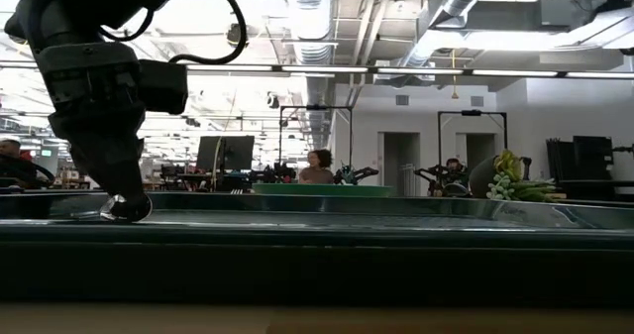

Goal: Pick and place plate/cup/fork/spoon on tray
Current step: Put the orange spoon on the black tray to the left

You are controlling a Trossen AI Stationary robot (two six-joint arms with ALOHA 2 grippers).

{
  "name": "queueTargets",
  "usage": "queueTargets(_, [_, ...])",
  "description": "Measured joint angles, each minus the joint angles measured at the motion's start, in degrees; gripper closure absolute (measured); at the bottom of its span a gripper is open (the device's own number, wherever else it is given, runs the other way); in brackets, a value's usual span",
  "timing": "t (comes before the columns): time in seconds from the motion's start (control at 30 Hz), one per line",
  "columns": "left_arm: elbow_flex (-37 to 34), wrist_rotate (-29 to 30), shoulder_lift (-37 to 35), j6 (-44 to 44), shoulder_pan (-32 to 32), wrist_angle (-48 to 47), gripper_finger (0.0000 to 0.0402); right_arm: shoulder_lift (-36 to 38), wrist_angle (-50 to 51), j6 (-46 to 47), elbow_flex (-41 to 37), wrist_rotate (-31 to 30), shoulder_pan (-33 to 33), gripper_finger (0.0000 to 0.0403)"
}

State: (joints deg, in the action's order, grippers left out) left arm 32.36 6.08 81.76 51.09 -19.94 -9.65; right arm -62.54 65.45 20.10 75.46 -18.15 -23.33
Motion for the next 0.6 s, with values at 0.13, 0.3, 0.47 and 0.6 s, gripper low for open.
queueTargets(0.13, [0.00, -1.21, 0.00, 0.54, 0.00, 0.11, 0.0279, 0.00, 0.04, -0.45, 0.01, 0.01, 0.14, 0.0290])
queueTargets(0.3, [0.00, -2.88, -0.01, 0.56, 0.00, 0.13, 0.0311, 0.00, 0.06, -0.50, 0.02, -0.14, 0.17, 0.0290])
queueTargets(0.47, [0.00, -2.81, -0.02, 0.61, 0.07, 0.15, 0.0377, 0.00, 0.07, -0.61, 0.02, -0.22, 0.17, 0.0290])
queueTargets(0.6, [0.07, -2.88, -0.13, 0.67, 0.07, 0.53, 0.0393, 0.00, 0.07, -0.61, 0.02, -0.23, 0.17, 0.0290])
